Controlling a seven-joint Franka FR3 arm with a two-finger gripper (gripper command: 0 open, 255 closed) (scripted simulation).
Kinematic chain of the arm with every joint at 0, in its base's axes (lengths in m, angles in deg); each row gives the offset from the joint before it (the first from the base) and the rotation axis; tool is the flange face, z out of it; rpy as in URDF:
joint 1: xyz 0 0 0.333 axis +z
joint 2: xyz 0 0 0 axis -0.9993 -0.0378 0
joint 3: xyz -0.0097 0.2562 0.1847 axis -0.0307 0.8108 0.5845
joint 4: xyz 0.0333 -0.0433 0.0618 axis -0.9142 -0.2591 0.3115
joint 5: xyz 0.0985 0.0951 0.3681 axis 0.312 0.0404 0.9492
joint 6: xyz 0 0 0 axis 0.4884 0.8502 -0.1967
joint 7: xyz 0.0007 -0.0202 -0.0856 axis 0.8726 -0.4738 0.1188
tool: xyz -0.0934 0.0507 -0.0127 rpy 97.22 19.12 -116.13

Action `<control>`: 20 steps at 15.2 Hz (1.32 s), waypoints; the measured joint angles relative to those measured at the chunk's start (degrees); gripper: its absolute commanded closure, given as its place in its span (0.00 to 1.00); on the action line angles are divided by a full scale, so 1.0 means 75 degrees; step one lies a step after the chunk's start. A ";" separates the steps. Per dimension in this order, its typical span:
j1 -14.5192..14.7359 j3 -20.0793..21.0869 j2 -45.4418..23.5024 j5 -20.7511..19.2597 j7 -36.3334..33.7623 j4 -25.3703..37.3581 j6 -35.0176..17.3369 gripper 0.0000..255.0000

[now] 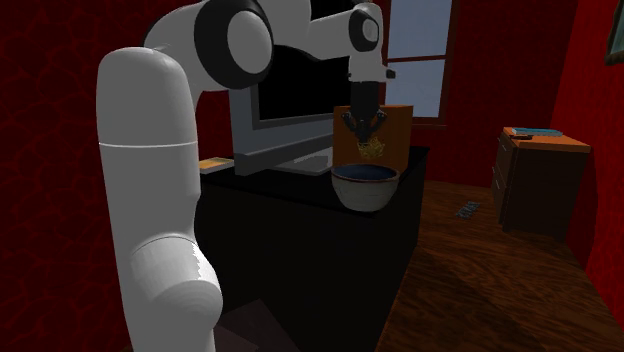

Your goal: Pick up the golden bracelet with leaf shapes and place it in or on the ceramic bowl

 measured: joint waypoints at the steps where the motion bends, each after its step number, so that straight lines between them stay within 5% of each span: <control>1: -0.0007 -0.0005 0.0029 0.0006 0.0006 -0.0146 -0.0118 1.00; 10: -0.0026 -0.0021 0.0137 0.0033 0.0021 -0.0685 -0.0556 1.00; 11: -0.0027 -0.0021 0.0137 0.0033 0.0021 -0.0685 -0.0557 0.00; 17: -0.0027 -0.0021 0.0137 0.0033 0.0021 -0.0686 -0.0557 0.00; 20: 0.0007 0.0006 -0.0032 -0.0008 -0.0013 0.0018 -0.0023 0.00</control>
